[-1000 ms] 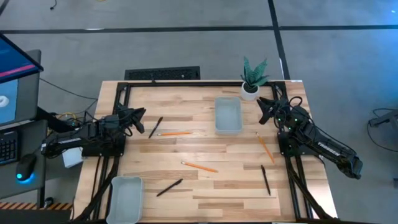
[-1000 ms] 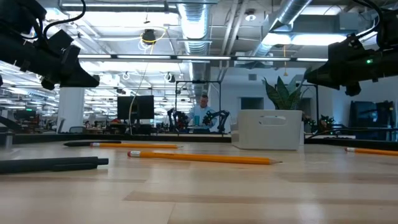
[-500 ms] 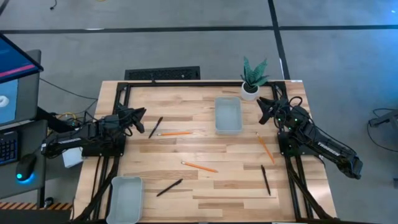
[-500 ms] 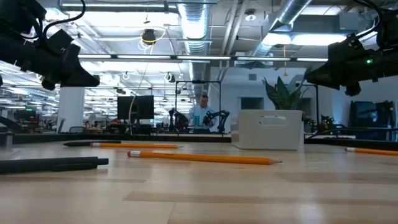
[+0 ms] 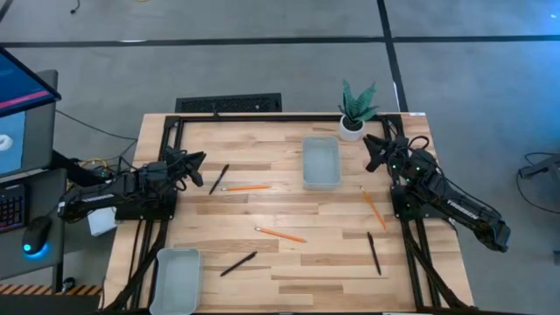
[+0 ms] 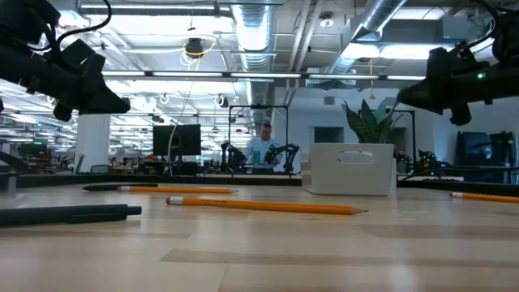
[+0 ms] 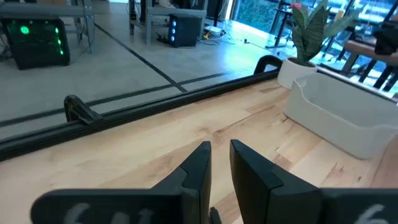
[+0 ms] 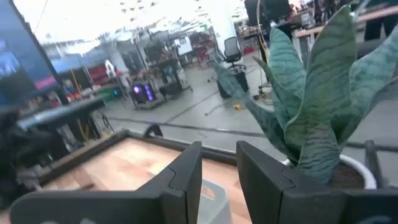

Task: Sort pens & pencils
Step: Move the bottom gray bin to the top of the table

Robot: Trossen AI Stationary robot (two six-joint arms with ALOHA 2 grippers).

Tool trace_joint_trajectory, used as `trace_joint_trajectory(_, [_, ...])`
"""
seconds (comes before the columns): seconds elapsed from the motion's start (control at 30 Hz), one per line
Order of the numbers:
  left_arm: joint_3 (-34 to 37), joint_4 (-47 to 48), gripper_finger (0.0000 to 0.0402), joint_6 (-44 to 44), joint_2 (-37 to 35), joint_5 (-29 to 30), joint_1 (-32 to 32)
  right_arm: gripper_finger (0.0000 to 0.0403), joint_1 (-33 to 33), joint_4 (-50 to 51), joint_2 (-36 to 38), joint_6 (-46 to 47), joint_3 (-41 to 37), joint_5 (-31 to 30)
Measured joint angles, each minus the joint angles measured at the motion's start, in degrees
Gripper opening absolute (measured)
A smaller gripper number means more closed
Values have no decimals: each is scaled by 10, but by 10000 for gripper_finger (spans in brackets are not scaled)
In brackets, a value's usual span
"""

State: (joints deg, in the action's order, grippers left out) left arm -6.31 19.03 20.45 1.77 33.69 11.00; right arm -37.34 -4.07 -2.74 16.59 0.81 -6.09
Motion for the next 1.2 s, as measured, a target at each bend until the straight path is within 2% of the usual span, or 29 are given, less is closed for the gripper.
trace_joint_trajectory(0.1, [0, 0, 50, 7, 0, 1, 0, 122, -3, -23, 0, 27, 1, 0])
trace_joint_trajectory(0.37, [0, 0, 50, 1, 0, 2, 0, 131, -2, -28, 0, 29, 2, 0])
trace_joint_trajectory(0.67, [0, 0, 50, -1, 0, 5, 0, 221, -2, -29, 0, 43, 3, -11])
trace_joint_trajectory(0.8, [0, 0, 50, -1, 0, 10, 0, 247, -2, -32, 0, 44, 3, -11])
trace_joint_trajectory(1.1, [0, 0, 50, 1, 0, 12, 0, 249, -2, -43, 0, 74, 4, -10])
trace_joint_trajectory(1.2, [0, -5, 50, 2, 0, 12, 0, 249, -2, -56, 0, 57, 6, 31])
